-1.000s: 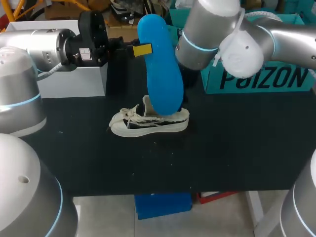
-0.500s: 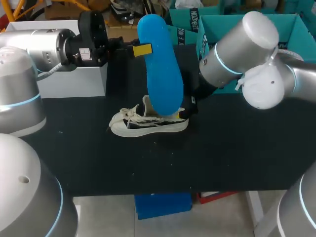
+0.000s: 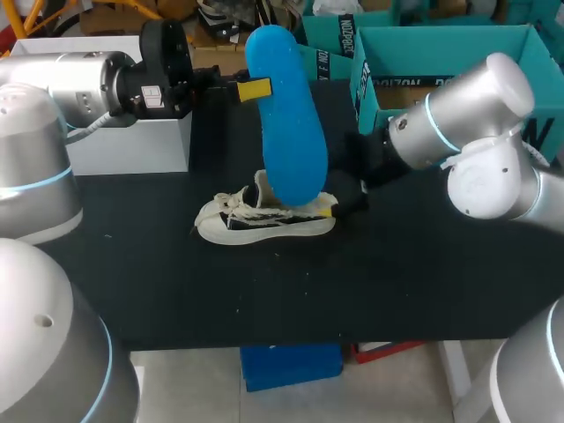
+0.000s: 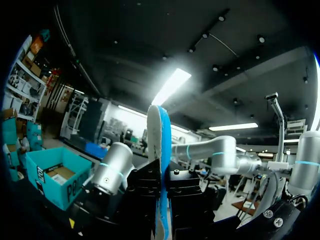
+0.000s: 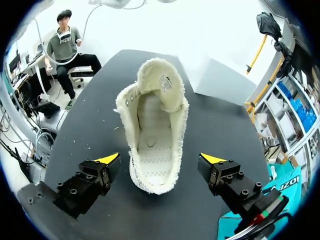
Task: Take the shoe out of the shoebox, open the shoe tongue, remove and reinsert the insole, then place the shoe into the shoebox
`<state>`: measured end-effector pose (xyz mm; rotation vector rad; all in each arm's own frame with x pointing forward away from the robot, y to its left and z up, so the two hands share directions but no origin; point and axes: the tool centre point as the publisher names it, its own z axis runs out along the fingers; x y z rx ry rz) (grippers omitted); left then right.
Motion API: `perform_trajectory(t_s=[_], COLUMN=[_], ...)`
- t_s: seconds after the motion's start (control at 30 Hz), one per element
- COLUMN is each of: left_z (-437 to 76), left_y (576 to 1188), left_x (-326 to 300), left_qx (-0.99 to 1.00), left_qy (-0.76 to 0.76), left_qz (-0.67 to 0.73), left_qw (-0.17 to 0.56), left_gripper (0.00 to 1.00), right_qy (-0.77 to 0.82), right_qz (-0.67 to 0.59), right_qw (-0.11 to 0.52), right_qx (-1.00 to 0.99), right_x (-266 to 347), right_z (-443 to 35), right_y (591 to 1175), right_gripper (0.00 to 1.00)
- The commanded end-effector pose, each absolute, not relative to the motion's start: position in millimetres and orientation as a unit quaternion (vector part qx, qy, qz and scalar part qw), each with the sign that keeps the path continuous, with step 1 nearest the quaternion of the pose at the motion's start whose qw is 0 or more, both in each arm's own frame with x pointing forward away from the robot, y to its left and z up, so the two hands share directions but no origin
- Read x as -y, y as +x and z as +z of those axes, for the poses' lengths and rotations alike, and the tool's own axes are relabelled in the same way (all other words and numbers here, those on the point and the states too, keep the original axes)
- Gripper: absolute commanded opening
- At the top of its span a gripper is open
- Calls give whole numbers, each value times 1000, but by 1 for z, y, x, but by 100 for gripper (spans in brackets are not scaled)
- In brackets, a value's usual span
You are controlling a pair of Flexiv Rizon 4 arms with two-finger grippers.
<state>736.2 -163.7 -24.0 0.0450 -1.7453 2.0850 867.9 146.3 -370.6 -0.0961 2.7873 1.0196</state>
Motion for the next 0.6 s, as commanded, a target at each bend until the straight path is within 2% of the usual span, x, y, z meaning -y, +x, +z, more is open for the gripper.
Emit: perform_trajectory(t_s=[0.03, 0.6], left_z=[-25, -25], left_y=[735, 735], left_x=[164, 164], left_qx=[627, 627], left_qy=[16, 16], left_qz=[750, 750], left_qw=[208, 208], left_gripper=[0, 0], right_qy=[-32, -1], right_qz=[391, 413], right_qw=[81, 54], right_qx=[-916, -909], right_x=[-145, -142], right_z=[-382, -409], right_y=[869, 862], right_gripper=[100, 100])
